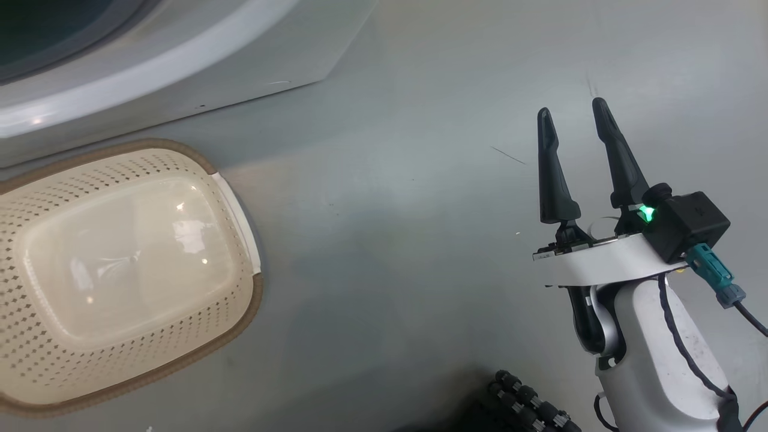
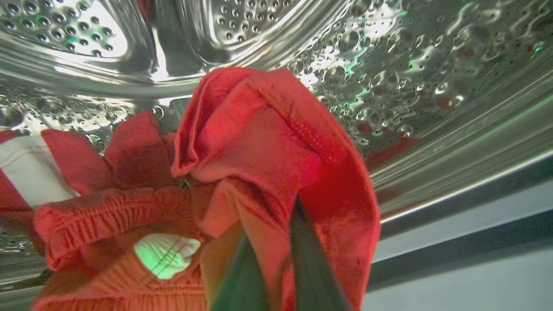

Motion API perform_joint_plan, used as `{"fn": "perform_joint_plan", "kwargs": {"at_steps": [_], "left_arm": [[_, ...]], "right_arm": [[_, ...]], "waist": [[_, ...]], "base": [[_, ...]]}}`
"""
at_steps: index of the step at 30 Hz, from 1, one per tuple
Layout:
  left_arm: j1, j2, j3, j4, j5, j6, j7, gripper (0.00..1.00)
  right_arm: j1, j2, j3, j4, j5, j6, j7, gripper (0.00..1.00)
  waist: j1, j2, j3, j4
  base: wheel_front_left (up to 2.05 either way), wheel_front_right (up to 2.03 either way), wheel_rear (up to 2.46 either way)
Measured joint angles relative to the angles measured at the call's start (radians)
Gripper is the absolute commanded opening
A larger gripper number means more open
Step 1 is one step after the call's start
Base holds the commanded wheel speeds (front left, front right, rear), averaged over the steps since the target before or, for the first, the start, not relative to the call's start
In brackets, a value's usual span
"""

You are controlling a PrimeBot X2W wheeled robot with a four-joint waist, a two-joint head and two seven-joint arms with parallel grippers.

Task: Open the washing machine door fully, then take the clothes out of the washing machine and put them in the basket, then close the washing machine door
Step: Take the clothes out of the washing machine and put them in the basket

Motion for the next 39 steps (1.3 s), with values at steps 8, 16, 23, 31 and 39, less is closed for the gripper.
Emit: {"fn": "perform_joint_plan", "kwargs": {"at_steps": [8, 16, 23, 31, 39], "left_arm": [[0.087, -0.021, -0.003, -0.072, -0.015, 0.0, -0.174, 0.0], [0.211, -0.069, -0.038, -0.135, -0.02, 0.0, -0.366, 0.0], [0.326, -0.096, -0.048, -0.161, 0.025, 0.0, -0.54, 0.0], [0.44, -0.131, -0.057, -0.178, 0.103, 0.0, -0.718, 0.0], [0.522, -0.166, -0.077, -0.208, 0.175, 0.021, -0.837, 0.0]], "right_arm": [[0.0, 0.0, -0.022, 0.016, -0.042, 0.012, 0.0, 1.0], [0.003, -0.003, -0.053, 0.032, -0.095, 0.036, 0.0, 1.0], [0.025, -0.023, -0.077, 0.044, -0.125, 0.049, 0.0, 1.0], [0.06, -0.026, -0.09, 0.059, -0.139, 0.065, 0.0, 1.0], [0.106, -0.035, -0.105, 0.079, -0.156, 0.08, 0.0, 1.0]], "waist": [[0.0, 0.0, -0.025, 0.056], [0.0, 0.0, -0.067, 0.109], [0.0, 0.0, -0.114, 0.164], [-0.0001, 0.0, -0.181, 0.225], [-0.0001, 0.0, -0.255, 0.284]], "base": [[0.0, 0.0, 0.0], [0.0, 0.0, 0.0], [0.0, 0.0, 0.0], [0.0, 0.0, 0.0], [0.0, 0.0, 0.0]]}}
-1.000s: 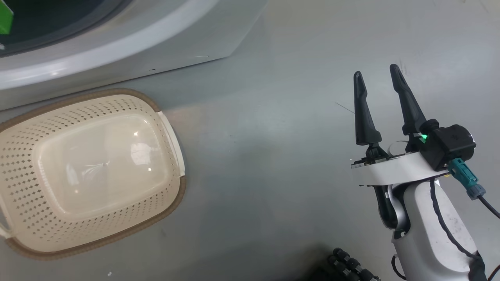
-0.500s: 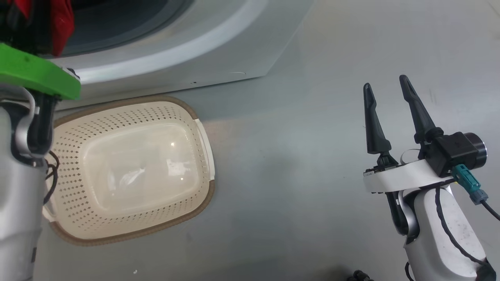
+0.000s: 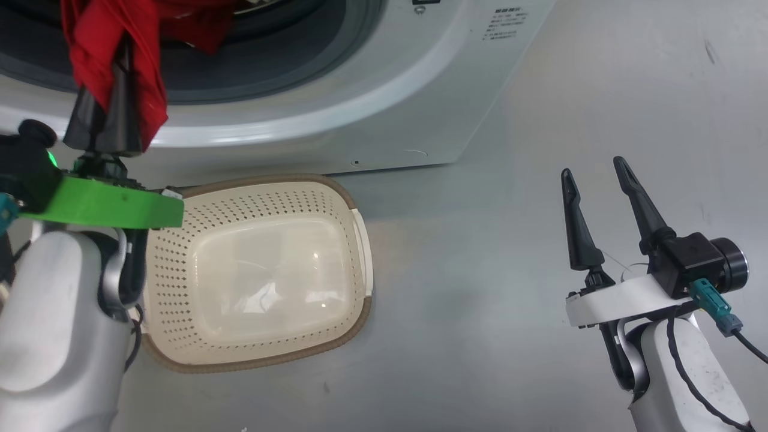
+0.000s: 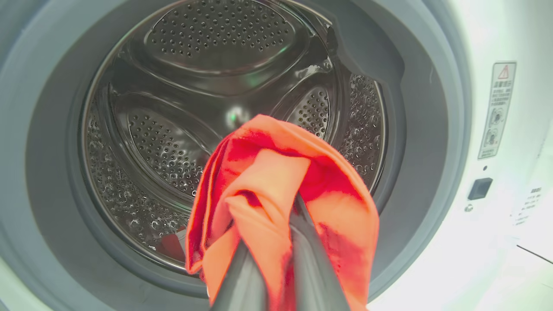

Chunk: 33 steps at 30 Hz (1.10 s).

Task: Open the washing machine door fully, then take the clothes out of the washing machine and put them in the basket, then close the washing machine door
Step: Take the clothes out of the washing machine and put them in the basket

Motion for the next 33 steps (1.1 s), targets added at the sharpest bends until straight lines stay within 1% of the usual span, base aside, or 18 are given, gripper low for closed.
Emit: {"fn": "perform_joint_plan", "kwargs": {"at_steps": [4, 5, 10, 14, 16, 21, 26, 27, 33], "left_arm": [[0.055, -0.017, -0.026, -0.007, 0.025, 0.007, 0.001, 0.0], [0.067, -0.019, -0.032, -0.01, 0.03, 0.008, 0.001, 0.0], [0.111, -0.019, -0.042, -0.041, 0.062, 0.017, 0.001, 0.0], [0.147, -0.021, -0.045, -0.073, 0.077, 0.026, 0.001, 0.0], [0.164, -0.022, -0.045, -0.095, 0.079, 0.028, 0.001, 0.0], [0.207, -0.025, -0.046, -0.157, 0.09, 0.043, 0.001, 0.0], [0.249, -0.028, -0.059, -0.185, 0.093, 0.044, 0.001, 0.0], [0.281, -0.028, -0.072, -0.181, 0.093, 0.044, 0.001, 0.0], [0.352, -0.035, -0.098, -0.151, 0.072, 0.046, 0.03, 0.0]], "right_arm": [[0.021, 0.0, 0.0, 0.012, -0.009, 0.003, 0.0, 1.0], [0.027, 0.001, -0.001, 0.016, -0.009, 0.008, 0.0, 1.0], [0.059, 0.002, -0.001, 0.031, -0.01, 0.009, 0.0, 1.0], [0.089, 0.005, 0.0, 0.04, -0.01, 0.011, 0.0, 1.0], [0.106, 0.006, 0.001, 0.044, -0.01, 0.017, 0.0, 1.0], [0.132, 0.009, 0.002, 0.042, -0.017, 0.018, 0.0, 1.0], [0.143, 0.011, 0.006, 0.037, -0.017, 0.018, 0.0, 1.0], [0.144, 0.012, 0.009, 0.035, -0.018, 0.021, 0.0, 1.0], [0.144, 0.013, 0.016, 0.022, -0.022, 0.026, 0.0, 1.0]], "waist": [[0.0, 0.0, -0.043, 0.024], [0.0, 0.0, -0.054, 0.029], [0.0, 0.0, -0.114, 0.052], [0.0, 0.0, -0.163, 0.066], [0.0, 0.0, -0.186, 0.073], [0.0, 0.0, -0.236, 0.087], [0.0, 0.0, -0.256, 0.1], [0.0, 0.0, -0.26, 0.104], [0.0, 0.0, -0.247, 0.1]], "base": [[0.0, 0.0, 0.0], [0.0, 0.0, 0.0], [0.0, 0.0, 0.0], [0.0, 0.0, 0.0], [0.0, 0.0, 0.0], [0.0, 0.0, 0.0], [0.0, 0.0, 0.0], [0.0, 0.0, 0.0], [0.0, 0.0, 0.0]]}}
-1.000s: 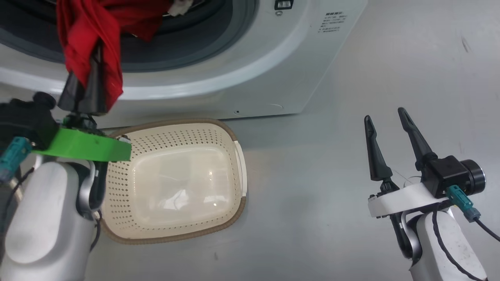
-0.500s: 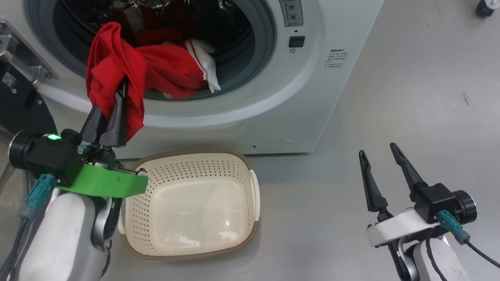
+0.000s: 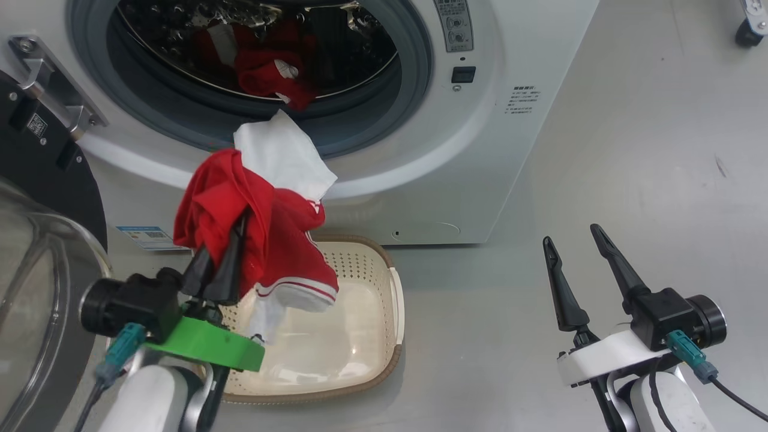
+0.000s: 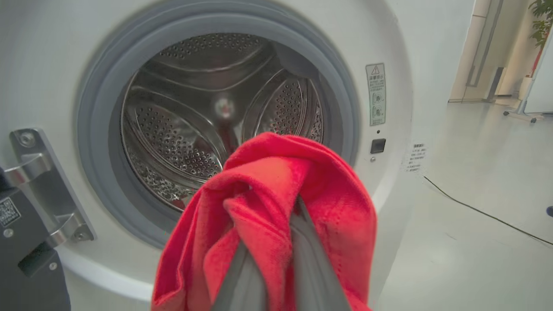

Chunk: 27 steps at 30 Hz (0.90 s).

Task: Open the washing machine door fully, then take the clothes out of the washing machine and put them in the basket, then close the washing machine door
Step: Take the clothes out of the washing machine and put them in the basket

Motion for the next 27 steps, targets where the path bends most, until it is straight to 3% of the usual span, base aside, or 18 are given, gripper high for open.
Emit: {"fn": "perform_joint_plan", "kwargs": {"at_steps": [17, 27], "left_arm": [[0.014, -0.054, -0.037, 0.302, -0.113, -0.021, 0.114, 0.0], [-0.164, -0.075, -0.022, 0.503, -0.109, -0.023, 0.112, 0.0]], "right_arm": [[-0.045, 0.003, 0.014, -0.04, -0.004, 0.009, 0.0, 1.0], [-0.092, 0.004, 0.011, -0.063, -0.004, 0.01, 0.0, 1.0]], "waist": [[0.0, 0.0, 0.11, -0.067], [0.0001, 0.0, 0.219, -0.119]], "base": [[0.0, 0.0, 0.0], [0.0, 0.0, 0.0]]}}
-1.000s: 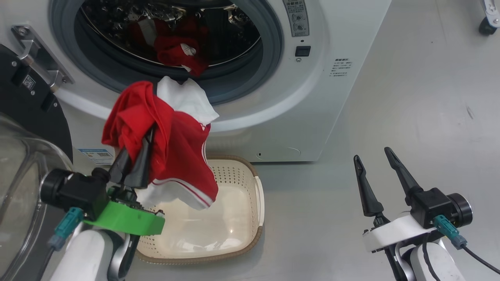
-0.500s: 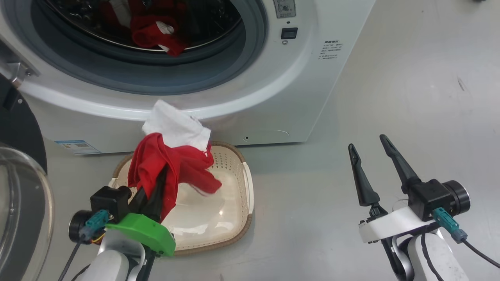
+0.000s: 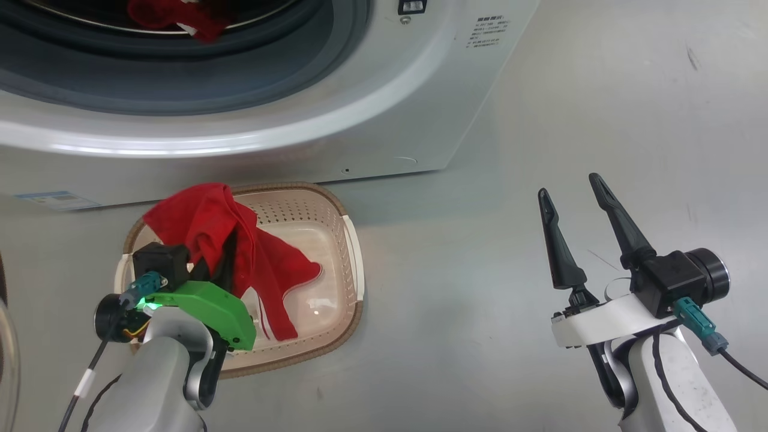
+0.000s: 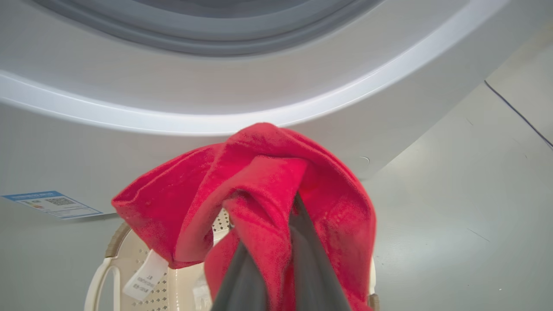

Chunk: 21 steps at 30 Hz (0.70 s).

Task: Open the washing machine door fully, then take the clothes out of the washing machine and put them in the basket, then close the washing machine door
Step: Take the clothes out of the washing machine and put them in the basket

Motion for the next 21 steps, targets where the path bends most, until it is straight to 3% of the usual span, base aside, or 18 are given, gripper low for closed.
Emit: {"fn": "perform_joint_plan", "kwargs": {"at_steps": [11, 12, 16, 17, 18, 21], "left_arm": [[-0.085, -0.033, 0.01, 0.223, -0.02, -0.008, 0.016, 0.0], [-0.087, -0.034, 0.011, 0.242, -0.021, -0.008, 0.017, 0.05], [-0.108, -0.038, 0.012, 0.296, -0.022, -0.009, 0.016, 0.54], [-0.115, -0.039, 0.013, 0.307, -0.028, -0.009, 0.016, 0.92], [-0.121, -0.041, 0.016, 0.314, -0.03, -0.009, 0.007, 1.0], [-0.145, -0.041, 0.021, 0.339, -0.029, -0.009, -0.015, 1.0]], "right_arm": [[-0.059, 0.002, 0.004, -0.003, -0.002, 0.007, 0.0, 1.0], [-0.06, 0.002, 0.004, -0.003, -0.003, 0.007, 0.0, 1.0], [-0.061, 0.002, -0.001, 0.001, -0.004, 0.007, 0.0, 1.0], [-0.061, 0.002, -0.001, 0.002, -0.004, 0.007, 0.0, 1.0], [-0.061, 0.002, -0.001, 0.002, -0.005, 0.007, 0.0, 1.0], [-0.061, 0.002, -0.001, 0.002, -0.007, 0.009, 0.0, 1.0]], "waist": [[0.0001, 0.0, 0.103, -0.037], [0.0001, 0.0, 0.108, -0.041], [0.0001, 0.0, 0.119, -0.048], [0.0001, 0.0, 0.12, -0.049], [0.0001, 0.0, 0.12, -0.048], [0.0001, 0.0, 0.12, -0.048]], "base": [[0.0, 0.0, 0.0], [0.0, 0.0, 0.0], [0.0, 0.0, 0.0], [0.0, 0.0, 0.0], [0.0, 0.0, 0.0], [0.0, 0.0, 0.0]]}}
